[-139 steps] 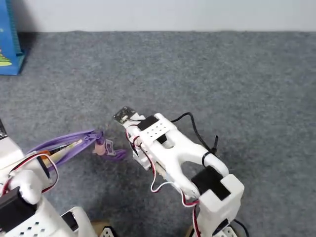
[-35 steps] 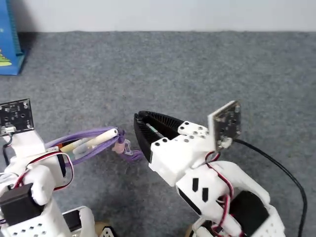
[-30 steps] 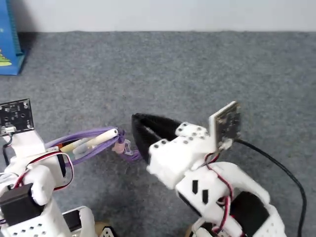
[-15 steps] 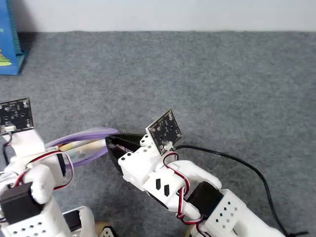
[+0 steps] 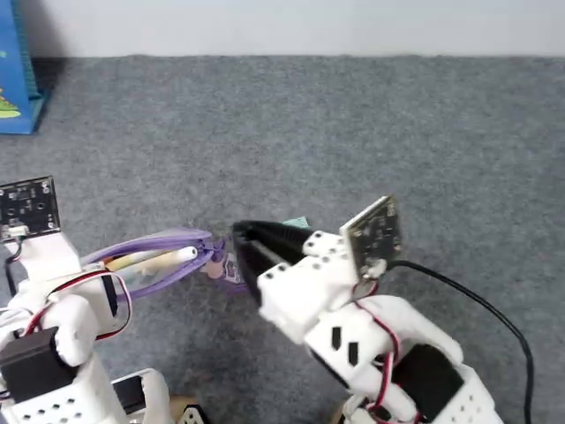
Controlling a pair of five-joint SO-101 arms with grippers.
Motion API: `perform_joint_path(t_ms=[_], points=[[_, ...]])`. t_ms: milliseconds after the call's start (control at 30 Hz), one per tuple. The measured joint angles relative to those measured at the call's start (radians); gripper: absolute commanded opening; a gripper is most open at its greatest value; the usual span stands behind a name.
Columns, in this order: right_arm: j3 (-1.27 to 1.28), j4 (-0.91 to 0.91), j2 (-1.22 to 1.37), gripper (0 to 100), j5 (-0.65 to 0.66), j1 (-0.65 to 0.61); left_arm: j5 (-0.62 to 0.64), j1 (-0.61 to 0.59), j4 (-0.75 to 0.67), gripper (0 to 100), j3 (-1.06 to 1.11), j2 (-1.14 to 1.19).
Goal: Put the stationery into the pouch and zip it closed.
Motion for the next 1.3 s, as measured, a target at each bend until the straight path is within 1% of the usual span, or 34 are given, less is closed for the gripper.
perform_joint_path(t_ms=[100, 200, 267, 333, 400, 533, 633, 733, 867, 1000, 1167, 1300], points=[[0.081, -0.11, 0.078, 0.8, -0.002, -0.063, 0.0, 0.0, 0.0, 1, 0.0, 0.0], [0.181, -0.267, 0.195, 0.8, -0.005, -0.1, 0.003, 0.0, 0.0, 1, 0.0, 0.006], [0.167, -0.35, 0.287, 0.8, -0.005, -0.117, 0.003, 0.0, 0.0, 1, 0.0, 0.008], [0.163, -0.382, 0.368, 0.8, -0.005, -0.124, 0.003, 0.0, 0.0, 1, 0.0, 0.009], [0.155, -0.377, 0.416, 0.8, -0.003, -0.133, 0.003, 0.0, -0.002, 1, 0.0, 0.009], [0.121, -0.305, 0.404, 0.8, -0.002, -0.133, 0.003, 0.0, -0.002, 1, 0.0, 0.009], [0.115, -0.242, 0.296, 0.8, 0.006, -0.121, 0.003, 0.0, -0.002, 1, 0.0, 0.006], [0.097, -0.184, 0.17, 0.8, 0.051, -0.11, 0.003, 0.0, -0.002, 1, 0.0, 0.006], [0.087, -0.149, 0.071, 0.8, 0.069, -0.087, 0.003, 0.0, -0.002, 1, 0.0, 0.006], [0.089, -0.157, 0.078, 0.8, 0.069, -0.091, 0.003, 0.0, -0.002, 1, 0.0, 0.006], [0.13, -0.224, 0.227, 0.8, 0.038, -0.13, 0.006, 0.0, -0.002, 1, 0.0, 0.006], [0.129, -0.233, 0.258, 0.8, 0.032, -0.095, 0.006, 0.0, -0.002, 1, -0.021, 0.009]])
